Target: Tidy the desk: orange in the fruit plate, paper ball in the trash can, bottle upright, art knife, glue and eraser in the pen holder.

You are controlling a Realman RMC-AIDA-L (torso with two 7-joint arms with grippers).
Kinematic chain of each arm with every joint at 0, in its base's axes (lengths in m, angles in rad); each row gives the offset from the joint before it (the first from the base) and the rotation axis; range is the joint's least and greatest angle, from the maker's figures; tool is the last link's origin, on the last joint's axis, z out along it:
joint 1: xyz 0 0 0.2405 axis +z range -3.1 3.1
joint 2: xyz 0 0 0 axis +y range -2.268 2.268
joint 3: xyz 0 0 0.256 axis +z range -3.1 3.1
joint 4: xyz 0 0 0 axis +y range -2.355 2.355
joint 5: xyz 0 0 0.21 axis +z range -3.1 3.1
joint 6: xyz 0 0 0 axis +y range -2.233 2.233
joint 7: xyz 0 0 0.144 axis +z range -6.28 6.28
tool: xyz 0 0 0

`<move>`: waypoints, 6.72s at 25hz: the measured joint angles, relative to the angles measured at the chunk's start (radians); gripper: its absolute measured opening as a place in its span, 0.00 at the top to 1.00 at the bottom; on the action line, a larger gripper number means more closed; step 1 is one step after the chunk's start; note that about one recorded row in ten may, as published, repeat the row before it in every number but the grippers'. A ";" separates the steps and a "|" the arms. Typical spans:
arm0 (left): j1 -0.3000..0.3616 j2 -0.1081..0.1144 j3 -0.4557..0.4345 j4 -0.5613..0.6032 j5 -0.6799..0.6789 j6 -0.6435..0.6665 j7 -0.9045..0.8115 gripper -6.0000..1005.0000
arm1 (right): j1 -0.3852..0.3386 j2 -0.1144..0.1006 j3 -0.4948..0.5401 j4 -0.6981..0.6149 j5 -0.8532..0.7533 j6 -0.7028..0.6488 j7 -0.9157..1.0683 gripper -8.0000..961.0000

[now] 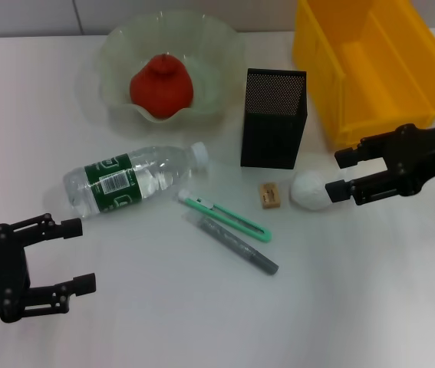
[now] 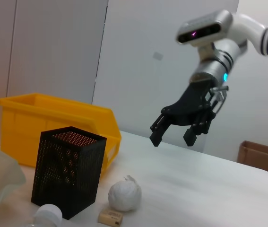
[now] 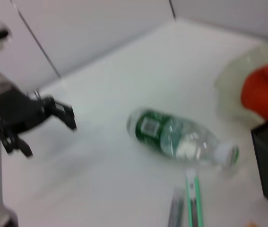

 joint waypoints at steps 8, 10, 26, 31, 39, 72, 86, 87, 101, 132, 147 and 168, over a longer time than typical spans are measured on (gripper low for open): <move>0.000 -0.003 -0.001 -0.004 -0.007 -0.002 -0.002 0.17 | 0.177 -0.006 -0.133 -0.044 -0.267 0.018 0.198 0.22; 0.000 -0.003 -0.006 -0.004 -0.007 -0.002 -0.004 0.17 | 0.200 -0.003 -0.169 -0.048 -0.308 0.043 0.228 0.22; 0.007 -0.012 -0.028 -0.005 -0.002 -0.002 -0.006 0.17 | 0.234 0.026 -0.360 -0.063 -0.384 0.174 0.332 0.22; 0.006 -0.014 -0.028 -0.003 -0.001 -0.001 -0.007 0.17 | 0.233 0.026 -0.361 -0.063 -0.385 0.178 0.332 0.22; 0.007 -0.014 -0.028 -0.006 -0.001 -0.002 -0.005 0.17 | 0.227 0.029 -0.404 -0.022 -0.378 0.254 0.326 0.22; 0.003 -0.015 -0.029 -0.006 -0.002 -0.004 0.002 0.17 | 0.226 0.035 -0.536 0.134 -0.319 0.448 0.303 0.23; 0.000 -0.015 -0.029 -0.002 -0.002 -0.004 0.002 0.17 | 0.225 0.035 -0.544 0.143 -0.311 0.450 0.302 0.43; 0.000 -0.015 -0.029 -0.002 -0.002 -0.004 0.002 0.17 | 0.225 0.035 -0.544 0.143 -0.311 0.450 0.302 0.43; 0.000 -0.012 -0.037 0.002 -0.001 -0.005 -0.008 0.17 | 0.162 0.031 -0.525 -0.024 -0.254 0.342 0.304 0.43; -0.011 -0.019 -0.051 -0.007 -0.007 -0.006 -0.011 0.18 | -0.076 0.026 -0.064 0.560 0.552 0.259 -0.779 0.43; -0.014 -0.023 -0.054 -0.007 -0.007 -0.010 -0.006 0.18 | -0.079 0.030 -0.054 0.638 0.606 0.261 -0.863 0.43; -0.015 -0.023 -0.054 -0.007 -0.006 -0.004 -0.009 0.18 | -0.084 0.033 -0.053 0.730 1.170 0.582 -1.061 0.43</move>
